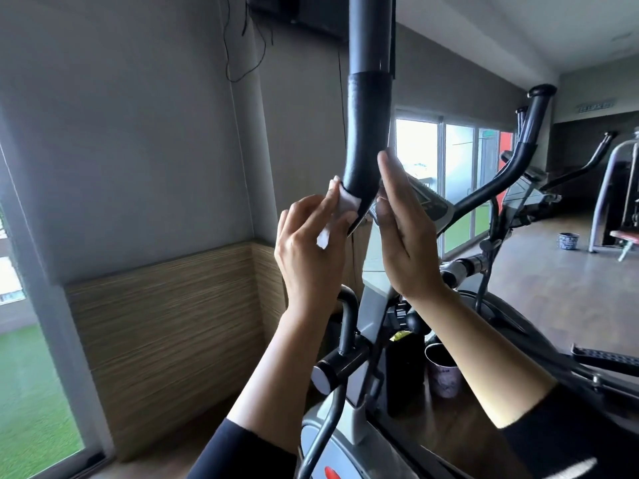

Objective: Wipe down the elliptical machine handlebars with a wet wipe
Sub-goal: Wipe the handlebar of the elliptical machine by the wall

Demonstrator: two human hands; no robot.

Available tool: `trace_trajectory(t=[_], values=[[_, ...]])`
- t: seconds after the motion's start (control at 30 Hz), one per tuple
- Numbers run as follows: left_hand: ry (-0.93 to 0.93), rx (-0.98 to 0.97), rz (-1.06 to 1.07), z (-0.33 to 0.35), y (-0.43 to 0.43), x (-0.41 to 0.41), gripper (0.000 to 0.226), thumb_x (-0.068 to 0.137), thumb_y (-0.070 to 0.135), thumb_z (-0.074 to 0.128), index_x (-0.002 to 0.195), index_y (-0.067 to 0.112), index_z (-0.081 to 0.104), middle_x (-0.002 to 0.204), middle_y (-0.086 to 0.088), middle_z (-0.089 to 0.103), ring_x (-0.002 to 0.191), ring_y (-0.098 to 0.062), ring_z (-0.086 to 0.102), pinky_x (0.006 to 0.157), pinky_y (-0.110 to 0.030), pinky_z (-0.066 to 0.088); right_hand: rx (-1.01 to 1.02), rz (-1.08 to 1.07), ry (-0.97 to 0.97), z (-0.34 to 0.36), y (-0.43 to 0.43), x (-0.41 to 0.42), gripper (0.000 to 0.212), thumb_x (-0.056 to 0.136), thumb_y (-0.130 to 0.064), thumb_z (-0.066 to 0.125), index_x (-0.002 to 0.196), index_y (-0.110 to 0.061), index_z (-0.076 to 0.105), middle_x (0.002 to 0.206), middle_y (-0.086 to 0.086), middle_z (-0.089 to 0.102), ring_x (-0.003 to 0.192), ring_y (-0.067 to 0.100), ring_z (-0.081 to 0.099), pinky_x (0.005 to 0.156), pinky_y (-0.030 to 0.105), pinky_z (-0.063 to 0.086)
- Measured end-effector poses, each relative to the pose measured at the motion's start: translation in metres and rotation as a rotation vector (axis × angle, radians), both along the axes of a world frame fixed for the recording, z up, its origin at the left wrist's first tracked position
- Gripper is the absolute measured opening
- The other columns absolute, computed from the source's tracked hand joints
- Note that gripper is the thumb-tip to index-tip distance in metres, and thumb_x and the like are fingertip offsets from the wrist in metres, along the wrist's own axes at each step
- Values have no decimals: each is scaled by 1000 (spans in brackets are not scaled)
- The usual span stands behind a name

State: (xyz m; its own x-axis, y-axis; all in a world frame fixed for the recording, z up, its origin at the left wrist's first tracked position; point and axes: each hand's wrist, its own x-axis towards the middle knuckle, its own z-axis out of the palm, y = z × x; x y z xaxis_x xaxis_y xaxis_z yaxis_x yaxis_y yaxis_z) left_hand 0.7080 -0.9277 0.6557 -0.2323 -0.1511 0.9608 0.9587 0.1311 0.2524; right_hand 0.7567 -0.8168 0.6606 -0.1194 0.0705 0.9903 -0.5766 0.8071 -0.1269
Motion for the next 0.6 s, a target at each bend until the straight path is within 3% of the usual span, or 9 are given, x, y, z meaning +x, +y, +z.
trace_trajectory(t=[0.1,0.27,0.4,0.6], values=[[-44,3,19,-24,-7,-14,35,77,23,77,112,21,72,96,4,67,89,-13,59,79,-23,47,-11,-25,5,-7,-4,-4,51,98,-3,48,145,0,28,155,20,24,146,24,22,110,45,38],[-171,24,29,-50,-14,-40,38,69,21,83,105,21,74,98,6,69,89,-17,64,73,-41,54,-24,-52,-17,-17,-13,-12,60,97,-10,51,148,-4,19,158,21,14,148,24,14,111,49,35],[-239,23,25,-61,-18,-48,37,68,22,84,103,24,73,98,8,69,85,-18,67,73,-42,55,-54,-95,4,-23,-18,-15,62,96,-12,54,147,-2,20,157,22,14,148,15,11,114,35,34],[-308,16,17,-64,-18,-48,37,66,23,86,100,25,73,95,11,67,82,-15,67,70,-39,55,-48,-124,16,-30,-21,-19,64,95,-10,57,147,-1,21,157,23,13,146,25,20,113,28,33]])
